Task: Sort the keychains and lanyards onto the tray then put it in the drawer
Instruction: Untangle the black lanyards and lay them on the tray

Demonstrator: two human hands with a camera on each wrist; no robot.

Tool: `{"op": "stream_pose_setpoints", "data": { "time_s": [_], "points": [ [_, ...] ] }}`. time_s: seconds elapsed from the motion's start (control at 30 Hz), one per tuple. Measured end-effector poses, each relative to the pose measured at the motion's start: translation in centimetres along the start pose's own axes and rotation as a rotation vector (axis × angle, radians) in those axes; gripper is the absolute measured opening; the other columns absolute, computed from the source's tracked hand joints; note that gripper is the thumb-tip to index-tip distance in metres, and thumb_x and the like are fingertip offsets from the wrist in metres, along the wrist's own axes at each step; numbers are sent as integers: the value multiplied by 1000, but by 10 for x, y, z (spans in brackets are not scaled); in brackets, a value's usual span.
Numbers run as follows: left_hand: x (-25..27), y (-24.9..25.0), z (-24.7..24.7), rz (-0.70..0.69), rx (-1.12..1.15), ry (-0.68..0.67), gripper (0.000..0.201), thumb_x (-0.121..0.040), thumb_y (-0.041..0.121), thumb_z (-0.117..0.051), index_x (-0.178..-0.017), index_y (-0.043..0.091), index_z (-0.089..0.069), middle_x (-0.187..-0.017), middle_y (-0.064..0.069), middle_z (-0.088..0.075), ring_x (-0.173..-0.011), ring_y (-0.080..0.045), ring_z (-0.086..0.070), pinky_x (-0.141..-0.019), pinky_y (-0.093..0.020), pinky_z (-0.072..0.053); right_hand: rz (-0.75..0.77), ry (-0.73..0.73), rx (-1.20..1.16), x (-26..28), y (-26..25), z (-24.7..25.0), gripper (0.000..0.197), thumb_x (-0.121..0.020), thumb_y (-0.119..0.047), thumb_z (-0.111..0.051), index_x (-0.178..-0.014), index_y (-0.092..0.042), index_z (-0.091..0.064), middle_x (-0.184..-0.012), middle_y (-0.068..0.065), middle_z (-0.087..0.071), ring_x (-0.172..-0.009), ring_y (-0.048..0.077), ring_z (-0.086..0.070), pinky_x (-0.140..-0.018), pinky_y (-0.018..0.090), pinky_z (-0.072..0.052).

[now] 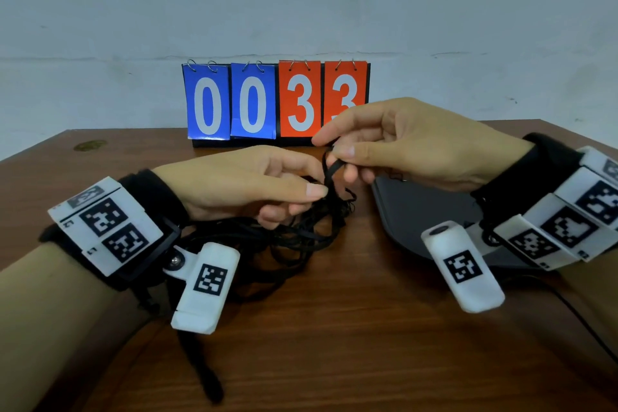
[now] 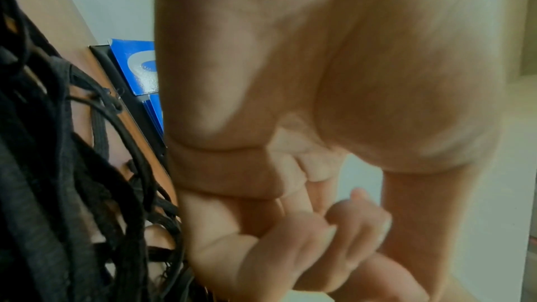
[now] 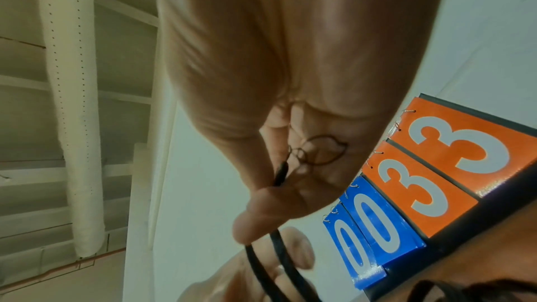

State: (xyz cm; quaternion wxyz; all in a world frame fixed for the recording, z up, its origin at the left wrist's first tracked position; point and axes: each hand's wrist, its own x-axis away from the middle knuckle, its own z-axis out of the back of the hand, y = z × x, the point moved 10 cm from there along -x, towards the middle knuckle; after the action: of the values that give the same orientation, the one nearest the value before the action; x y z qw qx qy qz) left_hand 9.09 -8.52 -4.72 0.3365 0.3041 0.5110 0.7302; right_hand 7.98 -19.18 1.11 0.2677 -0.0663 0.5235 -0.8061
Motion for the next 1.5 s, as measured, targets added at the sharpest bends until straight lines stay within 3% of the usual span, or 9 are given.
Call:
{"op": "stream_pose_setpoints", "data": {
  "time_s": [0.2, 0.4, 0.5, 0.63, 0.8, 0.93, 1.17, 1.27, 1.5],
  "points": [
    [4, 10, 0, -50, 36, 39, 14, -100, 21, -61, -91, 13, -68, -65, 2, -47, -51, -8, -35, -51, -21, -33, -26, 13, 116, 0, 1, 2, 22, -100, -7, -56, -117, -9, -70, -76, 0, -75, -70, 4, -69, -65, 14, -53],
    [6, 25, 16, -195, 257, 99, 13, -97, 23, -60, -91, 13, -67, -78, -3, -58, -55, -11, -44, -52, -23, -37, -54, -39, 407, 2, 5, -4, 37, -104, -29, -48, -75, -12, -63, -63, -9, -58, -63, 5, -56, -65, 18, -48],
    [9, 32, 15, -257, 312, 47, 15, -95, 26, -66, -94, 11, -63, -69, 0, -51, -49, -7, -41, -52, -25, -35, -23, -146, 402, 4, 5, -14, 38, -106, -30, -44, -79, -8, -61, -70, -2, -51, -67, 13, -51, -70, 31, -47],
    [15, 39, 25, -307, 370, 64, 22, -88, 34, -72, -84, 15, -63, -56, 9, -47, -41, 0, -38, -50, -21, -34, -49, -254, 293, 7, 10, -25, 37, -103, -30, -42, -126, -14, -67, -73, -6, -51, -69, 9, -50, -69, 25, -46],
    [12, 34, 31, -278, 296, 174, 33, -93, 41, -65, -67, 23, -58, -56, 8, -46, -39, -1, -36, -50, -20, -34, -38, -456, 27, 14, 10, -46, 41, -106, -22, -35, -132, -3, -61, -72, 2, -40, -68, 18, -37, -69, 29, -39],
    [11, 28, 36, -229, 289, 258, 37, -99, 40, -54, -66, 22, -56, -54, 7, -41, -39, -3, -32, -50, -23, -29, -32, -532, -69, 18, 6, -49, 40, -105, -22, -35, -127, -3, -63, -69, 3, -38, -65, 16, -35, -68, 30, -39],
    [18, 21, 56, -171, 335, 378, 58, -86, 50, -74, -71, 22, -25, -38, 13, -29, -32, 0, -27, -43, -18, -28, -117, -551, 133, 20, 23, -39, 33, -102, -30, -42, -107, -13, -70, -65, -3, -44, -62, 13, -40, -67, 26, -43],
    [20, 19, 64, -160, 350, 433, 47, -95, 45, -60, -66, 21, -32, -38, 13, -28, -33, -1, -25, -44, -18, -25, -152, -512, 140, 16, 30, -34, 29, -101, -31, -44, -97, -14, -68, -64, -5, -47, -61, 12, -42, -65, 27, -42],
    [22, 10, 73, -106, 319, 529, 45, -88, 45, -67, -60, 24, -39, -44, 11, -23, -37, -4, -20, -46, -22, -18, -176, -463, 151, 13, 35, -24, 35, -102, -35, -43, -89, -15, -68, -76, 4, -48, -72, 20, -45, -71, 30, -43]
  ]
}}
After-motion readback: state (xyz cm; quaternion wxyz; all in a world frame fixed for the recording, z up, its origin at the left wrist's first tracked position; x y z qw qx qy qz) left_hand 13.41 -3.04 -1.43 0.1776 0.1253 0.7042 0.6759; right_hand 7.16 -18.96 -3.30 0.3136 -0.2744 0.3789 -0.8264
